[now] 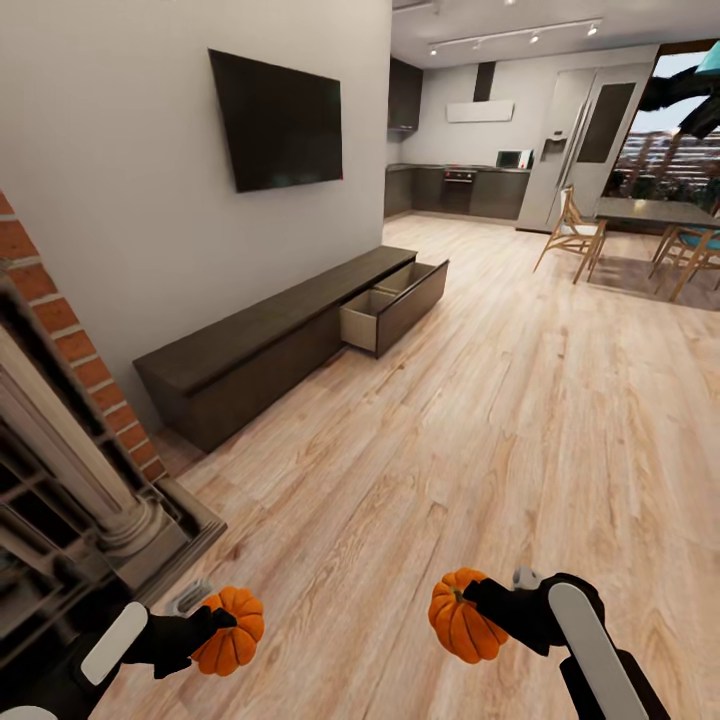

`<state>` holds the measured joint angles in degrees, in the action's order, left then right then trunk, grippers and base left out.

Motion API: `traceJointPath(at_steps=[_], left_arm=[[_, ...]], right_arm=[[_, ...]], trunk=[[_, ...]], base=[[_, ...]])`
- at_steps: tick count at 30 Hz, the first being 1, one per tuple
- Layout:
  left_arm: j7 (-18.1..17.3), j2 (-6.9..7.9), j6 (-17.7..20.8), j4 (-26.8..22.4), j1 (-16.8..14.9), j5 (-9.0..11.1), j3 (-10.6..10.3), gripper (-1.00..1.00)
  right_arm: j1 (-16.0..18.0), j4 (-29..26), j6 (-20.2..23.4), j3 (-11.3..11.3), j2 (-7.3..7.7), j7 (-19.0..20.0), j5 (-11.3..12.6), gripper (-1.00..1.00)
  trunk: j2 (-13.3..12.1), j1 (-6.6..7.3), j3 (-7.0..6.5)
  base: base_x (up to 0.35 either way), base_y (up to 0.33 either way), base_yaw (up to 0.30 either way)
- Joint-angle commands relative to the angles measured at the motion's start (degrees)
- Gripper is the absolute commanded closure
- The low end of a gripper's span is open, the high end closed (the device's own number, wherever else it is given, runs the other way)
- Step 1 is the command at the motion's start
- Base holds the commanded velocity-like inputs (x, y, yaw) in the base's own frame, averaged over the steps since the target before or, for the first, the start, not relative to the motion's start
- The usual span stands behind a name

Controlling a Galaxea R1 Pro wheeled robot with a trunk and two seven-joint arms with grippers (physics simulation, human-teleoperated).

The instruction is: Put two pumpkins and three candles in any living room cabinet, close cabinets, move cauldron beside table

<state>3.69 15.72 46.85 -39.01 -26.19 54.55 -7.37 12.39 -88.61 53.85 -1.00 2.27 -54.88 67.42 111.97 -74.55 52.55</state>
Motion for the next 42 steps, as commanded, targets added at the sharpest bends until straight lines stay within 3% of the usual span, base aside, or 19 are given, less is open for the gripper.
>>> traceJointPath(at_steps=[1,27,42], left_arm=[[0.09,-0.09,-0.08,-0.01,0.0,-0.25,-0.01,1.0],[1.5,-0.59,-0.09,-0.01,-0.09,-0.32,0.0,1.0],[1.48,-0.74,-0.09,-0.01,-0.09,-0.32,-0.02,1.0]], right_arm=[[0.04,-0.03,-0.01,0.02,0.01,0.02,-0.01,1.0],[0.18,0.4,0.03,0.79,0.59,0.21,0.06,1.0],[0.18,0.44,-1.02,1.1,0.06,0.26,0.51,1.0]], trunk=[[-0.42,0.23,-0.18],[-10.84,5.94,-4.85],[-16.06,8.79,-7.19]], base=[[0.0,0.0,0.0],[0.0,0.0,0.0],[0.0,0.0,0.0]])
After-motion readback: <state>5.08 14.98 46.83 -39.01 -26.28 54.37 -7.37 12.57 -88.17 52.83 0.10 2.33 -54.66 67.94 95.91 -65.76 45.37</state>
